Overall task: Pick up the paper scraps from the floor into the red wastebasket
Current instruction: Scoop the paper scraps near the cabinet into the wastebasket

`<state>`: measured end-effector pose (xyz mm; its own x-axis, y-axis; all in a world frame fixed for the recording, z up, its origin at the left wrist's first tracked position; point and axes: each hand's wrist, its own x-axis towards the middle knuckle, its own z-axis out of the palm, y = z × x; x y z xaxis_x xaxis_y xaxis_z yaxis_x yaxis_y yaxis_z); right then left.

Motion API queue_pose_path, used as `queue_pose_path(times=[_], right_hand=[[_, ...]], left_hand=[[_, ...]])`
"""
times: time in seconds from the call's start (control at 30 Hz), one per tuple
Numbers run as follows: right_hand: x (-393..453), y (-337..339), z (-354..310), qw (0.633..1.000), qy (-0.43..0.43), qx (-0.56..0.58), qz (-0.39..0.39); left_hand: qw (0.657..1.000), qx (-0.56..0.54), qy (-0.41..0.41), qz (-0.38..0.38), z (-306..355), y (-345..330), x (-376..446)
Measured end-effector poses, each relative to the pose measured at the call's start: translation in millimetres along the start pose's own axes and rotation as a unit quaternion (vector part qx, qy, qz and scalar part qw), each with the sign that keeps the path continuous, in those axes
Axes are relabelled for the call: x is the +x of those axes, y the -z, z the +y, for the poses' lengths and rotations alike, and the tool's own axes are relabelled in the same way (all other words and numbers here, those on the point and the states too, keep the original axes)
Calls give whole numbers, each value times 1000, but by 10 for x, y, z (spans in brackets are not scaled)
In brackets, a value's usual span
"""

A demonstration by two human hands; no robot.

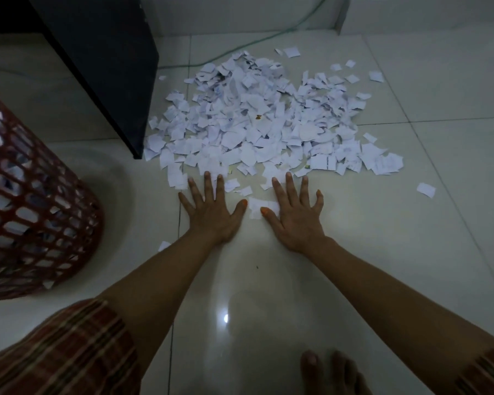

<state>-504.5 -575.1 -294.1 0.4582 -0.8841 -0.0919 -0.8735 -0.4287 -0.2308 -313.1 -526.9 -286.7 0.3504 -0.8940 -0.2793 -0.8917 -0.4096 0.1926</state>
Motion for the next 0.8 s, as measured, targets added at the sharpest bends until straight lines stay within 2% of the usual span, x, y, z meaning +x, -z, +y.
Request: queue_pose_path(times=[0.17,0.27,0.37,0.47,0.57,0.63,0.73,0.8], right_hand=[[159,71,122,997,-43,48,48],[316,113,121,995,-47,62,62],[483,121,64,997,-31,51,41],[603,75,-70,999,6,50,2],[603,-18,-207,998,61,-5,-27],[559,-65,-231,996,88,-27,7],[521,-93,-229,984,127,-11,127],[516,-79,-231,978,147,13,145]], left_hand=[[997,-15,-69,-6,463,21,186],[990,-73,-92,75,512,87,209],[969,-130,-117,177,381,142,200],[959,-141,-121,214,136,151,221],[956,-139,-89,242,-125,169,227],[954,-141,-72,256,-268,174,216],[951,-140,-70,265,-449,182,181],[953,-127,-74,264,-531,174,162]])
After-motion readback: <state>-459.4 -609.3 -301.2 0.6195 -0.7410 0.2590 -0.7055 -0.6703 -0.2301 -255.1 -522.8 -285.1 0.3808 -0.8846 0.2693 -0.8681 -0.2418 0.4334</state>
